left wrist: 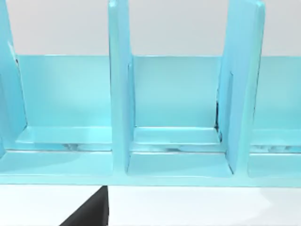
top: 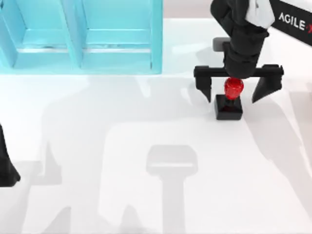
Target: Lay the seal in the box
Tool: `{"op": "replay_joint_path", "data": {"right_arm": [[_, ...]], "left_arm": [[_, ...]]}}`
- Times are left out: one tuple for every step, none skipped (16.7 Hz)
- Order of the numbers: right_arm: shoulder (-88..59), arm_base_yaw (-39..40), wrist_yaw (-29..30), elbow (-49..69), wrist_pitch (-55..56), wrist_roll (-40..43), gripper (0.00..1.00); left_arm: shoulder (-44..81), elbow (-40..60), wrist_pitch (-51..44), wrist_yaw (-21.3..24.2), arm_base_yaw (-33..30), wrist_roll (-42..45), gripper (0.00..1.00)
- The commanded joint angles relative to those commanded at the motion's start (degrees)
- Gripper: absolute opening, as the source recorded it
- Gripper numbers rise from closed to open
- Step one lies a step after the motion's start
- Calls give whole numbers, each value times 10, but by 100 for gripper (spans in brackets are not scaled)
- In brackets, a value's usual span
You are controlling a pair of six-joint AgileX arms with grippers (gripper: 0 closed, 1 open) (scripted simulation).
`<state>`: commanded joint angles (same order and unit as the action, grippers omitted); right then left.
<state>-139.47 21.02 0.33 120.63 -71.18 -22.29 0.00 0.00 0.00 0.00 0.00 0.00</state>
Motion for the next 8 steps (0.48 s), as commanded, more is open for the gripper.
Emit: {"op": "replay_joint_path", "data": {"right_arm": [[0, 0, 0, 0, 0, 0, 100], [0, 0, 0, 0, 0, 0, 100], [0, 0, 0, 0, 0, 0, 100], [0, 0, 0, 0, 0, 0, 100], [0, 0, 0, 0, 0, 0, 92], [0, 0, 0, 0, 0, 0, 85], [0, 0, 0, 0, 0, 0, 77], [0, 0, 0, 0, 0, 0, 70]], "left_arm": [[0, 0, 0, 0, 0, 0, 100], [0, 0, 0, 0, 0, 0, 100], [0, 0, 0, 0, 0, 0, 100], [0, 0, 0, 0, 0, 0, 100], [0, 0, 0, 0, 0, 0, 100], [0, 0, 0, 0, 0, 0, 100], [0, 0, 0, 0, 0, 0, 100], [0, 0, 0, 0, 0, 0, 100]]}}
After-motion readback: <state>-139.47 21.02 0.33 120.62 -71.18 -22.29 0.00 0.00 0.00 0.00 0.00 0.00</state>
